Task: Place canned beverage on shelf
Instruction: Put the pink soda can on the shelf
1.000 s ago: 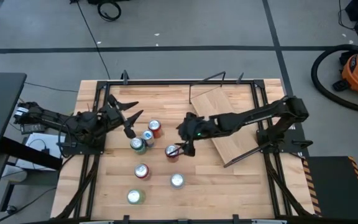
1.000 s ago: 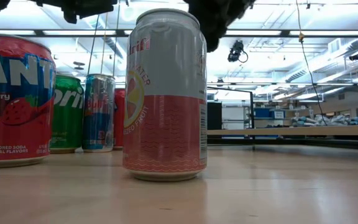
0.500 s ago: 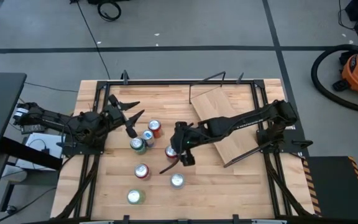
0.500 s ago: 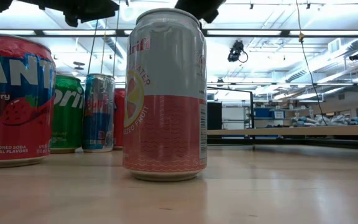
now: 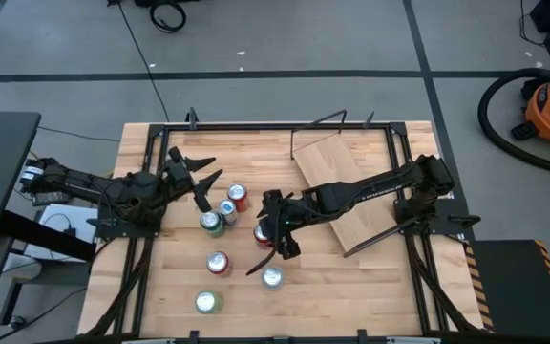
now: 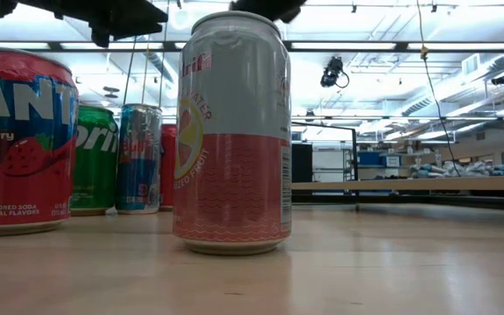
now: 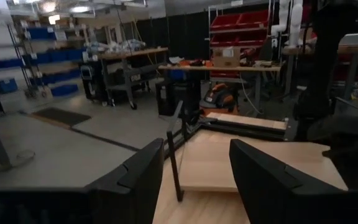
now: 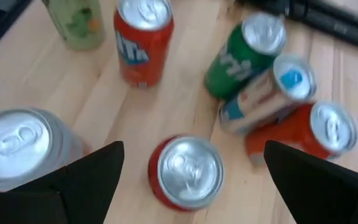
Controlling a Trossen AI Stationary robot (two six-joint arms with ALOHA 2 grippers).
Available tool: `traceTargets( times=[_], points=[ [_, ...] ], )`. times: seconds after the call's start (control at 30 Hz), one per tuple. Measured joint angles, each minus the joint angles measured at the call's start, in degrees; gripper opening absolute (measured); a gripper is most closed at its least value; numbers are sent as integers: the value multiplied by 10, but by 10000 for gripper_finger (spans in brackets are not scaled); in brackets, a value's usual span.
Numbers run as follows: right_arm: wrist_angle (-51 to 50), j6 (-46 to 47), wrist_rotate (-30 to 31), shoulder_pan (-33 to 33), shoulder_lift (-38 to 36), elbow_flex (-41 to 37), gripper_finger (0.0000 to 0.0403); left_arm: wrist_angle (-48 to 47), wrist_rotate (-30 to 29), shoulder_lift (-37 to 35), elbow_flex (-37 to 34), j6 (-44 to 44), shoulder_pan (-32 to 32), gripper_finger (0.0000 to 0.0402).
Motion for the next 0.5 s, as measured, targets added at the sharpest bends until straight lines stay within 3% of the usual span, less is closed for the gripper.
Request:
traceTargets(
  times=[0.17, 0.33, 0.5],
  points=[
    [-14, -17, -9, 0, 34, 50, 399, -41, 0, -1, 0, -47, -4, 194],
    [-105, -29, -13, 11, 80, 127, 395, -68, 0, -1, 0, -64, -18, 194],
    [-146, -24, -53, 32, 90, 176, 384, -74, 0, -1, 0, -64, -24, 194]
  ],
)
